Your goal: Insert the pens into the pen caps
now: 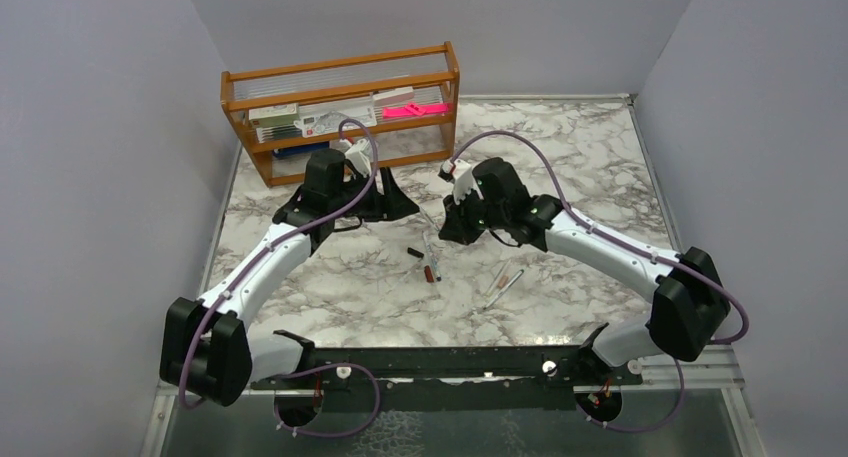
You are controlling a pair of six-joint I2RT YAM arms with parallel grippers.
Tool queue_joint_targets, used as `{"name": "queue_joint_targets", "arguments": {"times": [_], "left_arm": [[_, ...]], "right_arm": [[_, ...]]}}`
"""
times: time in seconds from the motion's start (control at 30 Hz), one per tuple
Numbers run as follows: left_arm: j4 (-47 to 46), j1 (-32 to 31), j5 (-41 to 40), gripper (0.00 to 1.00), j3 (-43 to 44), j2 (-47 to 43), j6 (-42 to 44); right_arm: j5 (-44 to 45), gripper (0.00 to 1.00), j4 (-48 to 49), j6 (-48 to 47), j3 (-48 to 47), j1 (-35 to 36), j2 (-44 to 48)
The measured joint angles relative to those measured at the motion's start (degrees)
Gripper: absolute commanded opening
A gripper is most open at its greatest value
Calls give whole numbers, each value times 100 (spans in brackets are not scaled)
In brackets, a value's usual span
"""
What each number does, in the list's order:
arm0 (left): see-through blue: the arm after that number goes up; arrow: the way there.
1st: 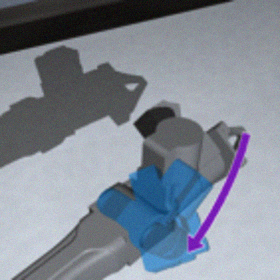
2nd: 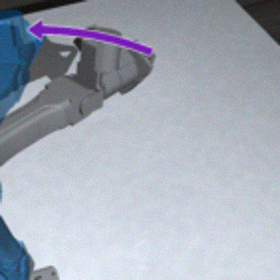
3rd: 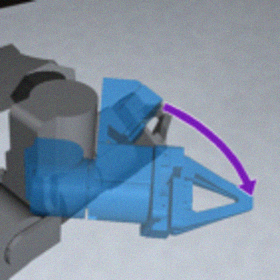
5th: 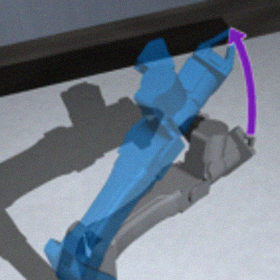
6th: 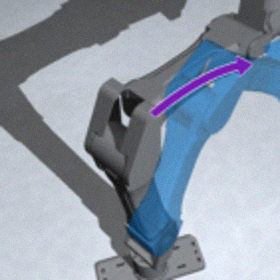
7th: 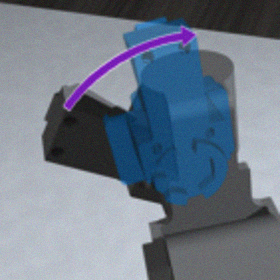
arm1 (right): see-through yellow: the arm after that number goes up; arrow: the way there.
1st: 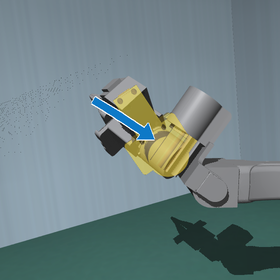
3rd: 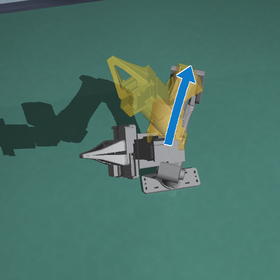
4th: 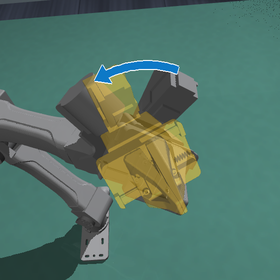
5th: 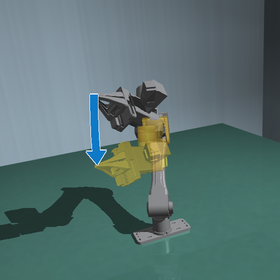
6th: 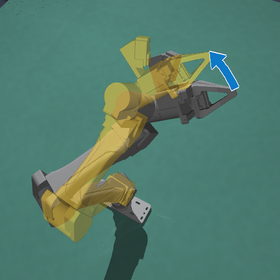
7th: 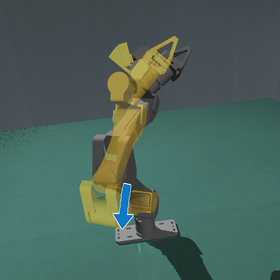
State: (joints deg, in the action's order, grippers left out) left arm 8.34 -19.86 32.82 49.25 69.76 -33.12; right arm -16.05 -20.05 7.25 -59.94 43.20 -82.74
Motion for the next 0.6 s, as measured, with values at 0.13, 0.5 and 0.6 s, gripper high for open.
{"name": "queue_joint_targets", "arguments": {"times": [0.13, 0.5, 0.6], "left_arm": [[-319, -44, 177, 58, 0, 109, -199], [-938, -243, 210, 36, -17, 186, -656], [-1182, -304, 184, 9, -55, 205, -826]], "right_arm": [[-210, 1, -2, -48, -96, 0, 63], [-496, 1, -9, -170, -232, 0, 177], [-511, 1, -9, -205, -243, 0, 177]]}}
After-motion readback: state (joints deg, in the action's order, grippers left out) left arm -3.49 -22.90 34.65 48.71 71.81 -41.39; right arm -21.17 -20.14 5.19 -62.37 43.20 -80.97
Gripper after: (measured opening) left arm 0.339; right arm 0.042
